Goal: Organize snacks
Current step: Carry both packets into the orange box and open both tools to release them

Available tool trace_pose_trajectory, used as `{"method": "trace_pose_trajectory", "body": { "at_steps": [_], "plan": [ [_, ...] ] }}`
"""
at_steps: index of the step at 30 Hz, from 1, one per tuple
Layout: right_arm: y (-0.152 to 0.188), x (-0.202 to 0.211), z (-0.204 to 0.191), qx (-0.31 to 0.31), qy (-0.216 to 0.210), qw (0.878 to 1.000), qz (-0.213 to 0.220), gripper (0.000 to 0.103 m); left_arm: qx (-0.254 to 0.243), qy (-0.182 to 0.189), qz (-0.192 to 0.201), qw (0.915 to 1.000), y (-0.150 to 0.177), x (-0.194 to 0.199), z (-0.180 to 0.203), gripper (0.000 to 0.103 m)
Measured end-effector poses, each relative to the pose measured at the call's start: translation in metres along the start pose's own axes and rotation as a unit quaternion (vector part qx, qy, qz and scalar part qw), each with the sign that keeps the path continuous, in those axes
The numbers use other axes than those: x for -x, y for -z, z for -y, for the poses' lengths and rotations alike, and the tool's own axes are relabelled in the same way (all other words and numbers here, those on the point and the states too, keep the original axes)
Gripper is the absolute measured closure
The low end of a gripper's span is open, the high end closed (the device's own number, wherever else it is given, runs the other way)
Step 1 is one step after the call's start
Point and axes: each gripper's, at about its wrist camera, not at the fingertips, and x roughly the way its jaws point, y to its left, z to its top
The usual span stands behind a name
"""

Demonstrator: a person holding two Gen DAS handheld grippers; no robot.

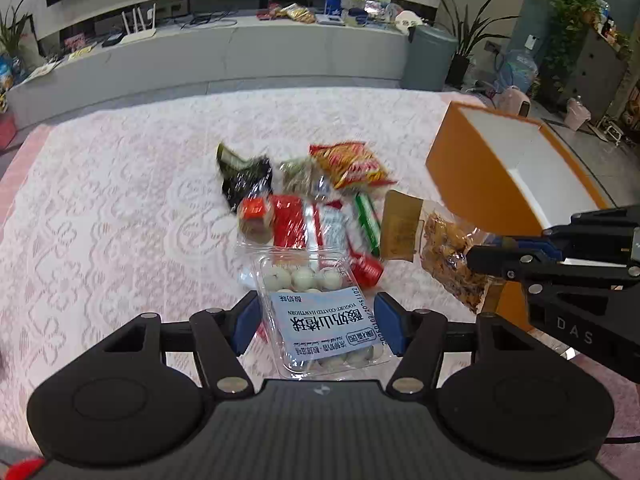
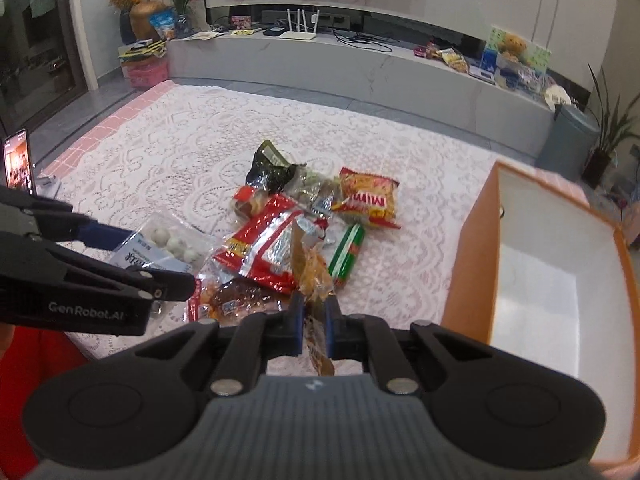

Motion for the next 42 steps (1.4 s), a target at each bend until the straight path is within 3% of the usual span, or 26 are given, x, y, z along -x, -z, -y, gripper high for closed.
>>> {"method": "trace_pose_trajectory", "body": {
  "at_steps": [9, 20, 26, 34, 42],
  "plan": [
    [-0.037, 0.042, 0.024, 0.03, 0.034, 0.998, 0.042, 0.097, -0.041, 0.021, 0.031, 0.9985, -0.049, 0.019, 0.029, 0.033],
    [-0.037, 0.092, 0.108, 0.011, 0.117, 0.992, 0.047, 0.097, -0.111, 0.091, 0.036, 0.989, -0.099, 0.01, 0.12, 0.033],
    [-0.003, 0.088, 0.173, -0.05, 0.118, 0.992, -0.008, 0.096, -0.158, 0.146, -0.029, 0.9761, -0.108, -0.037, 0.184, 0.033],
    [0.038, 0.051, 0.223, -0.075, 0.098, 0.99, -0.071, 0.097, -0.218, 0.136, -0.107, 0.9604, -0.097, -0.11, 0.238, 0.033],
    [0.055, 0.016, 0.231, -0.038, 0.09, 0.991, -0.096, 0.097, -0.257, 0.105, -0.131, 0.9518, -0.084, -0.146, 0.249, 0.033]
  ]
}}
